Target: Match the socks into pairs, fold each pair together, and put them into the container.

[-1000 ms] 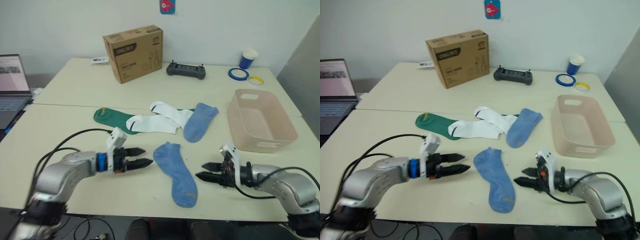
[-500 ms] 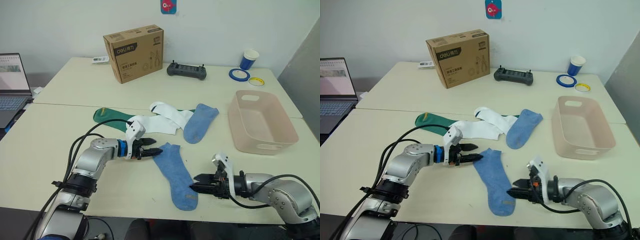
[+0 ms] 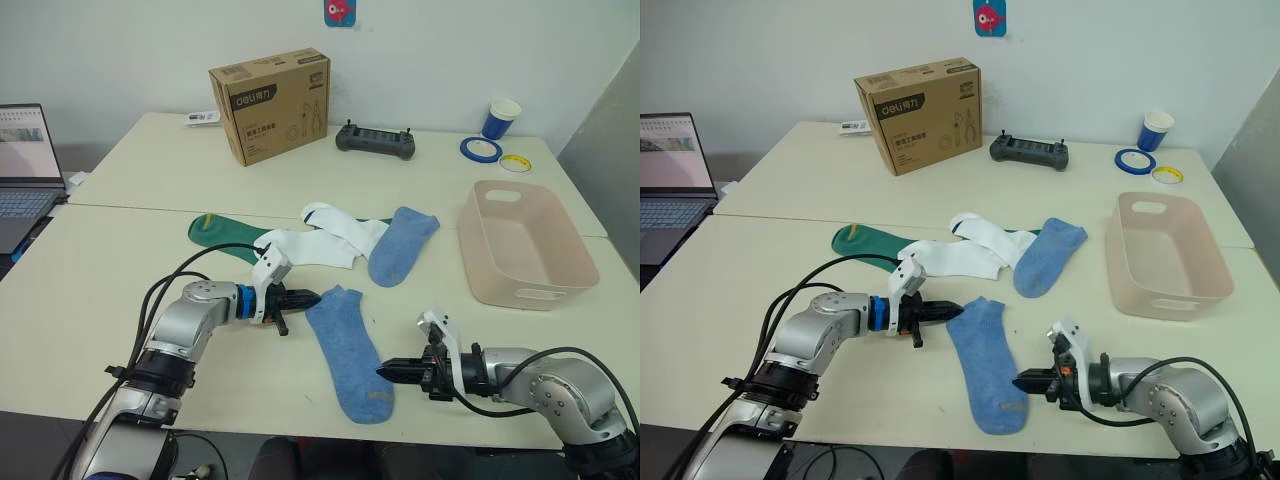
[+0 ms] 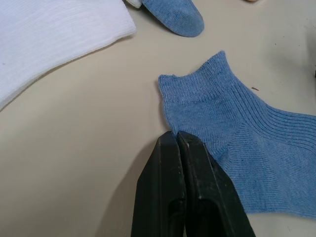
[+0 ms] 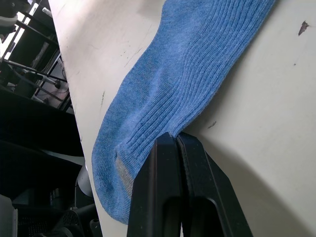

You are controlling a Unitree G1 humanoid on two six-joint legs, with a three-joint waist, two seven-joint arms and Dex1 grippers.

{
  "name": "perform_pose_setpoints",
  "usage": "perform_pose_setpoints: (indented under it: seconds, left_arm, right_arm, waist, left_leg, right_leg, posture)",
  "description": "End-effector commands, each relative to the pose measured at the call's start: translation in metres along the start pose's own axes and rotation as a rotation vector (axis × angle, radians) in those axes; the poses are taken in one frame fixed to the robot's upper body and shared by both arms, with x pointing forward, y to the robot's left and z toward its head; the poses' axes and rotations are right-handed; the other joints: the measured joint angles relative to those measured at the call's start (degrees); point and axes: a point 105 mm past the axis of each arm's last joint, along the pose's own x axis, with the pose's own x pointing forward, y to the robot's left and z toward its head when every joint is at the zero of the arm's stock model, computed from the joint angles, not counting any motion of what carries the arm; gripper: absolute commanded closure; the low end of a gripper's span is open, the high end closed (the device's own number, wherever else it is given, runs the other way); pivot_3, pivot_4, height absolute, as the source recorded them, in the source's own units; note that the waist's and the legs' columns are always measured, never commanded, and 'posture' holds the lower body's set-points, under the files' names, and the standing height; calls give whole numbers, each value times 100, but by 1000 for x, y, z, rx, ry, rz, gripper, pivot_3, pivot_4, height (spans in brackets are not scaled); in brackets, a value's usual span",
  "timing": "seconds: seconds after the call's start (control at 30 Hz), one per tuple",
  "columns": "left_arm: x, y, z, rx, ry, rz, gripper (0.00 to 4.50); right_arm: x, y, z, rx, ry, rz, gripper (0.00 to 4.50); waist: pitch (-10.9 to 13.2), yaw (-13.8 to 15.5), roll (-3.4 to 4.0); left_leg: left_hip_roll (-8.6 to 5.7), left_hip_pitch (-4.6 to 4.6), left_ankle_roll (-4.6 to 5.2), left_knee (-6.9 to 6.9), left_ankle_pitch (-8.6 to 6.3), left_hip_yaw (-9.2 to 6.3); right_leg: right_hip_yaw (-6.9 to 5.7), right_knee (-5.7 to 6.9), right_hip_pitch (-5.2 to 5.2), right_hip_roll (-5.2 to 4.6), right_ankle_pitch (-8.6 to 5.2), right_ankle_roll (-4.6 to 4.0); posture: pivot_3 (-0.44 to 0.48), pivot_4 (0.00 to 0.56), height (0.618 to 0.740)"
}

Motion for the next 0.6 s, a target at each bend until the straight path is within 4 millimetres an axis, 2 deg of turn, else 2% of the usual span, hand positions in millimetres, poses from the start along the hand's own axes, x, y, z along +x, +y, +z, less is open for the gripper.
perform_pose_setpoints:
  seconds: [0.03, 0.33, 0.47, 0.6]
  left_arm:
    - [1, -4, 7, 19, -22, -9, 4472]
    - [6, -2, 14, 45, -42, 6, 4472]
    - [15, 0, 21, 65, -52, 8, 4500]
    - [37, -10, 31, 102, -54, -57, 4500]
  right_arm:
    - [1, 5, 7, -15, -17, 29, 4500]
    - [1, 8, 5, -4, -5, 58, 4500]
    - [-1, 11, 4, 10, 0, 75, 3557]
    - [-1, 16, 3, 39, 11, 111, 2181]
  waist:
    - [0, 2, 0]
    - [0, 32, 0]
    - [0, 66, 0]
    - [0, 97, 0]
  left_leg:
    - [0, 0, 0, 0, 0, 0]
    - [0, -2, 0, 1, 0, -2]
    - [-1, -2, 0, 3, 1, -2]
    - [-2, -4, 1, 3, 1, -2]
  right_leg:
    - [0, 0, 0, 0, 0, 0]
    - [-2, 0, 0, 0, 0, 0]
    - [-4, 1, 0, 0, 0, 0]
    - [-4, 1, 0, 0, 0, 0]
  posture:
    - [0, 150, 740]
    - [0, 150, 740]
    - [0, 150, 740]
    - [0, 150, 740]
